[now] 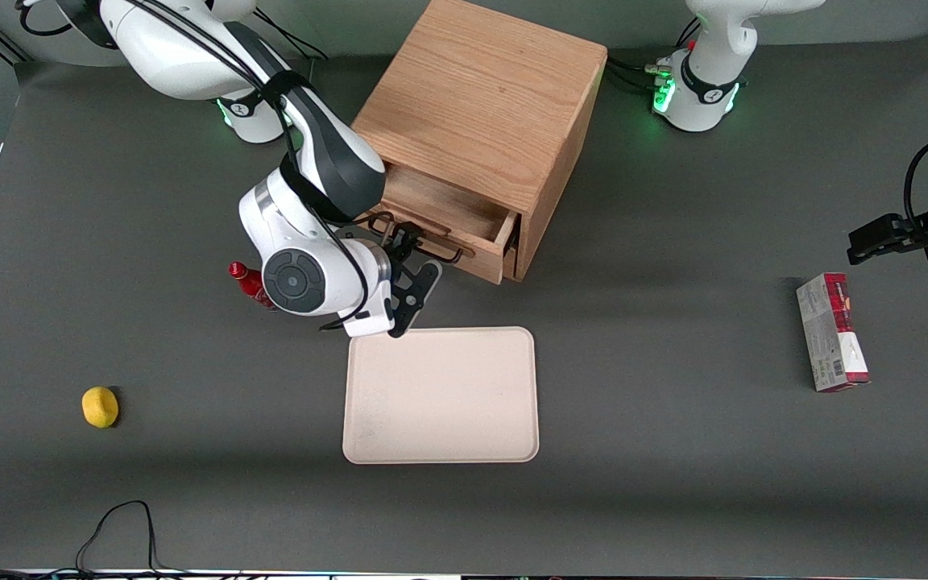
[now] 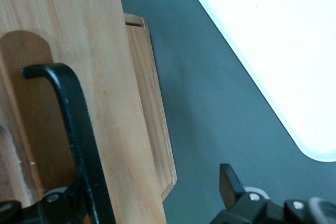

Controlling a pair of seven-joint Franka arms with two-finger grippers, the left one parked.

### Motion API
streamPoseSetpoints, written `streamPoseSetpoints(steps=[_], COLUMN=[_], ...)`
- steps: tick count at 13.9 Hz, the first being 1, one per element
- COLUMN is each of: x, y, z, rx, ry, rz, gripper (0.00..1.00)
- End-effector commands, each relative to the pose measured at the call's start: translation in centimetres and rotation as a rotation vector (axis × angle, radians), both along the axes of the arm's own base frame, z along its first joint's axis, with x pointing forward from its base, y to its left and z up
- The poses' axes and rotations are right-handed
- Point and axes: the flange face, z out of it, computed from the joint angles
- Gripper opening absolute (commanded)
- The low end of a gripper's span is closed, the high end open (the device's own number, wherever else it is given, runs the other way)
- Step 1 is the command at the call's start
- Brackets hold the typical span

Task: Open upper drawer
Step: 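Pull the upper drawer outward by its handle with the right gripper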

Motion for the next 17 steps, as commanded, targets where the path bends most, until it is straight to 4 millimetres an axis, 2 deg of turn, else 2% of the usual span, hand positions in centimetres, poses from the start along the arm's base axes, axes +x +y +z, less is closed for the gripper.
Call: streamPoseSetpoints(steps=[1,6,11,14,17], x=[1.3,3.1,5.2,6.4,7.0], y=[-0.4,-1.2,-4.0,-4.9,-5.0], z=[0.0,0.4,0.2,-0.5,-0.2], rx=[0.017,0.035,0.054,0.061,0.068], ry=[-0.022,-0.044,-0.056,-0.058,-0.075], rz=[0.023,0.002,-0.012,-0.027,-0.036], gripper=[1.00,1.00,1.00,1.00,1.00])
